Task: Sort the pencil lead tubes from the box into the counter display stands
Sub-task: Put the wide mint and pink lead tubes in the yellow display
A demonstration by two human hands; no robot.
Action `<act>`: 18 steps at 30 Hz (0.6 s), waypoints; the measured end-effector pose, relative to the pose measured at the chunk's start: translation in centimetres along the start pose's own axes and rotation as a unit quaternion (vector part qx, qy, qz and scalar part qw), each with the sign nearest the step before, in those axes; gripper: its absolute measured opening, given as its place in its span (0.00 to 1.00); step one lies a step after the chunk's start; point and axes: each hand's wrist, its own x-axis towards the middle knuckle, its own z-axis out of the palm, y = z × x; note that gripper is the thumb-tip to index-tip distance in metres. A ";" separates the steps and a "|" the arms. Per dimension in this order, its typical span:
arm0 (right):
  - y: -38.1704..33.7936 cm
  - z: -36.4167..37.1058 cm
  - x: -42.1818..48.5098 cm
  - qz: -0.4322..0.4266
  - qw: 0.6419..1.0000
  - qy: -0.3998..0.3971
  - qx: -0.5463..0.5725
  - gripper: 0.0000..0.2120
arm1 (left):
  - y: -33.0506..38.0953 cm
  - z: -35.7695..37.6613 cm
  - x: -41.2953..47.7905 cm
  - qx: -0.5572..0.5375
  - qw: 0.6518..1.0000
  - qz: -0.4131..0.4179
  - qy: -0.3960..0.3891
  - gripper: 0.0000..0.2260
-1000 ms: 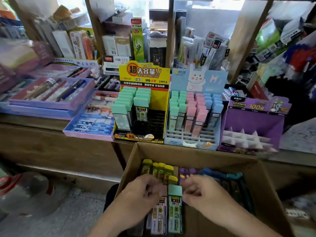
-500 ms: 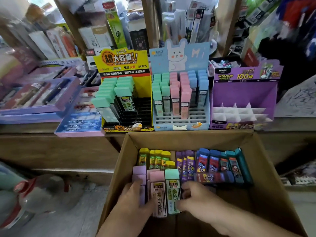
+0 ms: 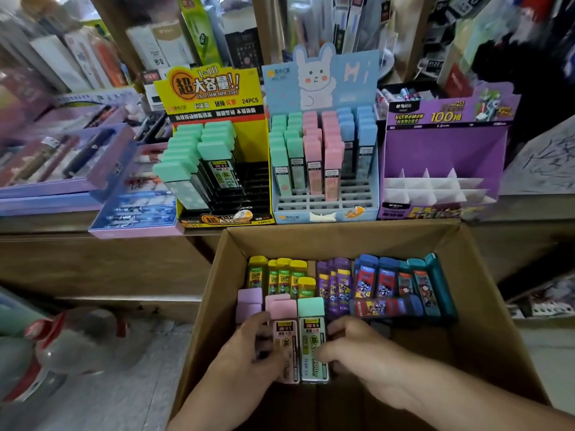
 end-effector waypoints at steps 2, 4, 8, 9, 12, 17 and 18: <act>0.1 0.0 0.1 0.003 1.000 0.010 0.008 0.18 | -0.2 0.0 0.1 -0.020 1.000 -0.003 -0.006 0.18; 0.1 0.0 0.1 0.002 1.000 0.016 0.007 0.18 | -0.3 0.2 0.2 -0.032 0.999 0.000 0.001 0.18; -0.1 0.0 -0.1 0.004 1.000 0.018 -0.004 0.19 | -0.3 0.6 0.2 -0.037 0.999 -0.003 -0.015 0.22; -0.1 0.0 -0.1 0.006 1.000 0.016 -0.006 0.19 | -0.3 0.5 0.2 -0.043 0.999 -0.002 -0.018 0.24; -0.2 0.0 -0.3 0.013 1.000 -0.003 -0.018 0.18 | -0.4 0.3 0.3 -0.085 0.996 -0.013 -0.033 0.26; -0.1 0.0 -0.6 0.026 0.999 -0.018 -0.040 0.20 | -1.0 0.6 0.5 -0.083 0.995 -0.015 -0.051 0.23; -0.1 0.0 -0.6 0.026 0.999 -0.019 -0.043 0.20 | -0.9 0.7 0.4 -0.085 0.994 -0.010 -0.062 0.22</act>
